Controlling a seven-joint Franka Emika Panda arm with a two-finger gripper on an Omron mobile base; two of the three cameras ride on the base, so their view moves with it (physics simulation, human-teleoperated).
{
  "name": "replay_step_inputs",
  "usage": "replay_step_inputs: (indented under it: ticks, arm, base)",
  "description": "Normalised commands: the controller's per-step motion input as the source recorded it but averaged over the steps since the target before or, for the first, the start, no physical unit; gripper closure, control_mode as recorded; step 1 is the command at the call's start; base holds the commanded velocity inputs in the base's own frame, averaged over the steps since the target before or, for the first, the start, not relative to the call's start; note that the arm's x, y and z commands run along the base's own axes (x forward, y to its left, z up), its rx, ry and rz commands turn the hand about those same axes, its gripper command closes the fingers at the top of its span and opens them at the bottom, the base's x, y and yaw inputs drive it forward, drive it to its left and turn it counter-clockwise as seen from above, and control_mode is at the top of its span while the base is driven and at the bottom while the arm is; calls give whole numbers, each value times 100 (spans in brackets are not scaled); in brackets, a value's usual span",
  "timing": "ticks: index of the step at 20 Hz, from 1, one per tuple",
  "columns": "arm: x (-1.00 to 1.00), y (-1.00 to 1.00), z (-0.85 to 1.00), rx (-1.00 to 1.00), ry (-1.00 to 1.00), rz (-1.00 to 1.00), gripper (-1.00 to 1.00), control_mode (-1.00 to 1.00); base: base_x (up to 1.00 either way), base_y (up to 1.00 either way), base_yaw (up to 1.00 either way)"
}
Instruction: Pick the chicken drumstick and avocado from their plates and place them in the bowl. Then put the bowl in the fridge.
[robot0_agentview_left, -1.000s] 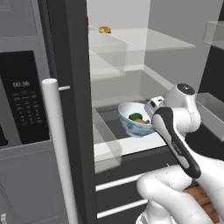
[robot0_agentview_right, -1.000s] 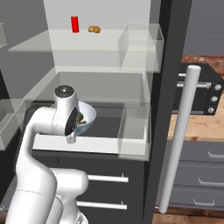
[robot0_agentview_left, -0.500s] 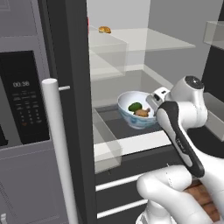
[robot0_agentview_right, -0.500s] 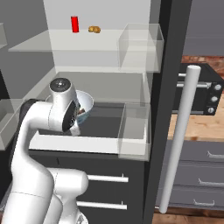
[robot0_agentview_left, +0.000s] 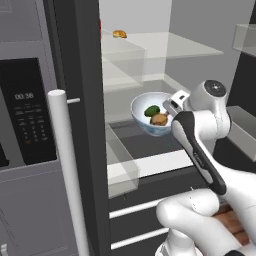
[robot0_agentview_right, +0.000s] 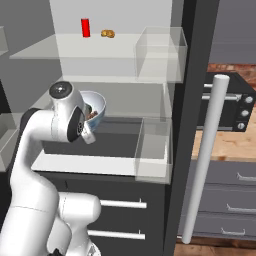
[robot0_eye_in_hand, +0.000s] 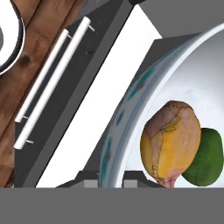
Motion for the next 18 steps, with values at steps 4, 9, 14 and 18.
replay_step_inputs:
  ticks: [4,9,14,18]
  arm:
    - [48,-1,25,3,-1,4,100,-100]
    - [55,0,13,0,-3,3,100,-100]
    - [61,4,6,0,-5,1,100,-100]
    - [61,6,-1,-1,0,0,100,-100]
  base:
    - [0,0,0]
    - [0,0,0]
    - [0,0,0]
    - [0,0,0]
